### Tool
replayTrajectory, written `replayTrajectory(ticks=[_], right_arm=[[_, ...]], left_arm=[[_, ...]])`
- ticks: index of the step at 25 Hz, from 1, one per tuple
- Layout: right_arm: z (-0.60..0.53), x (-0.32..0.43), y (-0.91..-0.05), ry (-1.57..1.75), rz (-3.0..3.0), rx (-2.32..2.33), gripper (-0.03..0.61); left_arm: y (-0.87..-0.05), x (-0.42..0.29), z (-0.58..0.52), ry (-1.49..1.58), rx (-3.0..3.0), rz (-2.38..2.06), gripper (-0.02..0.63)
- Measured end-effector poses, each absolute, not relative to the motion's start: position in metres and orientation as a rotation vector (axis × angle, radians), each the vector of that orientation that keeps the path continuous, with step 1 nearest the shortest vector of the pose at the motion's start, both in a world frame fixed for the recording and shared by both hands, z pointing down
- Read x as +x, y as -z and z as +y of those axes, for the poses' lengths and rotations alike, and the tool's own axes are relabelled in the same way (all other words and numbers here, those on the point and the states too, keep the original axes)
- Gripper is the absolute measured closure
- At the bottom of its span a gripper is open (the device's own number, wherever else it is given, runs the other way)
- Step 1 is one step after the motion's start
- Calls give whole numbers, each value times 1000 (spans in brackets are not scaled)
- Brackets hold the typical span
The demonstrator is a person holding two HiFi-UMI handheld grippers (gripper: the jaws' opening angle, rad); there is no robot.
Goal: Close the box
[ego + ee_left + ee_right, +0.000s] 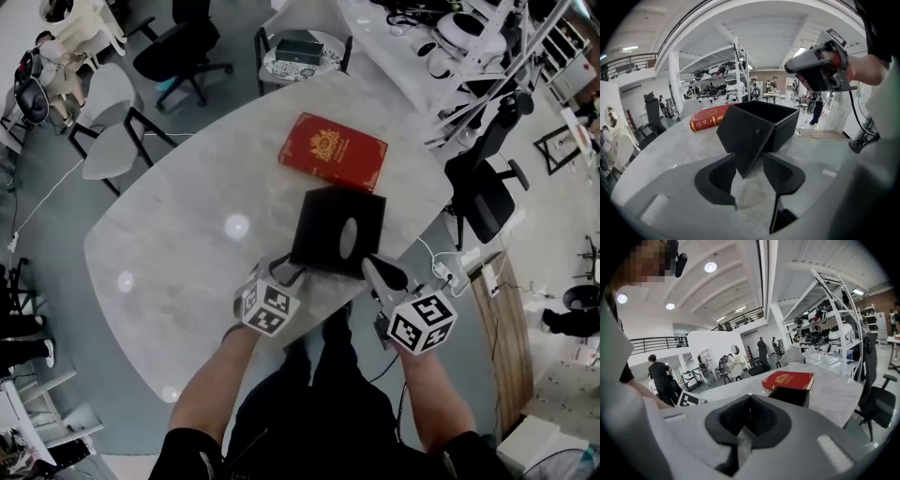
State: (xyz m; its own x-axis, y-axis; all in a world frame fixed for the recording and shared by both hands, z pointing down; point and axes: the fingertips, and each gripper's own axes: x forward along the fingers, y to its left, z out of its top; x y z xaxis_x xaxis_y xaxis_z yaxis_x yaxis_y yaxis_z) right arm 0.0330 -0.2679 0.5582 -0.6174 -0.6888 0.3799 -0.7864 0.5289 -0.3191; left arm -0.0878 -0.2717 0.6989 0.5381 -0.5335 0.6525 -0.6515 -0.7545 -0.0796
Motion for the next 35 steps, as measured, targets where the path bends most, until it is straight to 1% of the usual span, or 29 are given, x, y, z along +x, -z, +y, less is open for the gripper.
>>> replayTrajectory(ticks=[6, 7, 8, 9, 13, 17, 19, 21, 27, 35], right_arm=[[-269, 37, -574, -710, -2529, 1248, 577], [-267, 38, -576, -712, -2523, 1247, 577], [-266, 39, -577, -713, -2516, 1246, 577], [-265, 39, -577, -714, -2511, 1245, 577], [-262, 38, -577, -713, -2504, 1242, 577], [-259, 37, -574, -706, -2504, 1241, 577], [-257, 35, -573, -704, -2506, 1239, 577], [-256, 33, -571, -704, -2507, 1234, 577], [-252, 30, -571, -703, -2504, 1222, 577], [-252, 31, -569, -622, -2483, 1198, 577]], left_arm=[[-730, -86, -276, -1072, 2576, -1041, 422], [-732, -87, -276, -1077, 2571, -1048, 435], [-734, -87, -276, -1076, 2567, -1052, 480], [-734, -87, -277, -1073, 2566, -1053, 502], [-733, -86, -276, -1067, 2563, -1069, 526], [-729, -92, -279, -1038, 2524, -1130, 512], [-727, -100, -282, -1013, 2483, -1181, 460], [-724, -107, -287, -979, 2442, -1227, 436], [-720, -116, -295, -876, 2370, -1275, 434], [-716, -125, -307, -731, 2288, -1313, 428]])
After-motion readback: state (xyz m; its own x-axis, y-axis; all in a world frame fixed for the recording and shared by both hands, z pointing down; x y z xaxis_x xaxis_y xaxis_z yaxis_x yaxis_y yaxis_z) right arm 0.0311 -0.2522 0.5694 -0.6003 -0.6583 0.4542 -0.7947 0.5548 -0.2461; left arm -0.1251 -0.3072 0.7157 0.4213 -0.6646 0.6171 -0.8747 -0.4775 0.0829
